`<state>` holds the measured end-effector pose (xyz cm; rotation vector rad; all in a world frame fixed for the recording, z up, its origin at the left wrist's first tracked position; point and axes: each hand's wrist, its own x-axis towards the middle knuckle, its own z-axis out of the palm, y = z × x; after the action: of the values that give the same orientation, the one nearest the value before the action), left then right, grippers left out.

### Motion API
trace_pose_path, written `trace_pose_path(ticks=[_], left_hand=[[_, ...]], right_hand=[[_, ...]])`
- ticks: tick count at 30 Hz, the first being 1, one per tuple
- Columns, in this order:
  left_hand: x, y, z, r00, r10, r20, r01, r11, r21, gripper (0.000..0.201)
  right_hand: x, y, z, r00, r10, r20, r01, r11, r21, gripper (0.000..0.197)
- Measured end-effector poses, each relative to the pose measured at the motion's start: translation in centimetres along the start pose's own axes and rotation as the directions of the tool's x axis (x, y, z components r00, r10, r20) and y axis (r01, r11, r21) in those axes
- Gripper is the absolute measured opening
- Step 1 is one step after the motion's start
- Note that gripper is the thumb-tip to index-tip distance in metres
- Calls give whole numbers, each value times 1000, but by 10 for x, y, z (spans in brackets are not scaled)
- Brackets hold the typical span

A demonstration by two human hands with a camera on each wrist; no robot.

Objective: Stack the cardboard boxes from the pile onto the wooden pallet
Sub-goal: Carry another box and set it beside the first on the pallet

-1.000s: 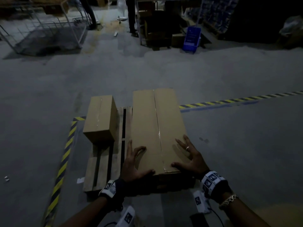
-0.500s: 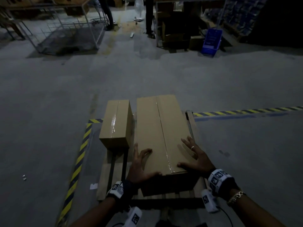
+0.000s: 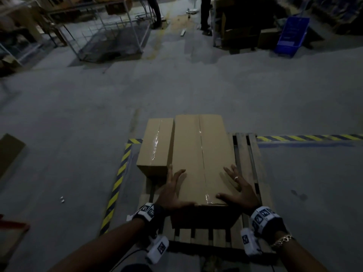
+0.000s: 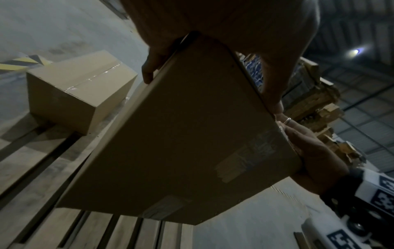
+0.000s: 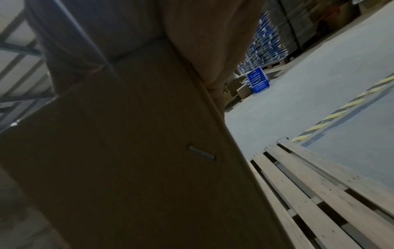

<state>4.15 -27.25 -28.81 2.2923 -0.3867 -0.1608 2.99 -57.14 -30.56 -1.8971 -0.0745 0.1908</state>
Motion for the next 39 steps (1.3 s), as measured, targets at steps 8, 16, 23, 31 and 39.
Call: trace_pose_path(ticks=[8,16,23,31,39], left_hand=[[47,-13,-4,999,-26,41,27,999,-21,125],[103,-113,0,995,-6,102,14,997,-81,128],[158,-291,44,975,82,208,-57,990,-126,124],[169,-423,94,961,-17,275,50,992,-113,119],[160,-484,149,941,-116,316,107,993,47,116]], right_hand=[[39,6,-7,999,20,-38,-22,998,-54,102],[115,44,39,997,75,-36,-76,996,-51,106],[196,154,140,981,154,-115,-160,987,-37,105],[250,264,221,977,192,-88,-201,974,-102,94],[258,336,256,980,199,-25,-200,970,-135,90]])
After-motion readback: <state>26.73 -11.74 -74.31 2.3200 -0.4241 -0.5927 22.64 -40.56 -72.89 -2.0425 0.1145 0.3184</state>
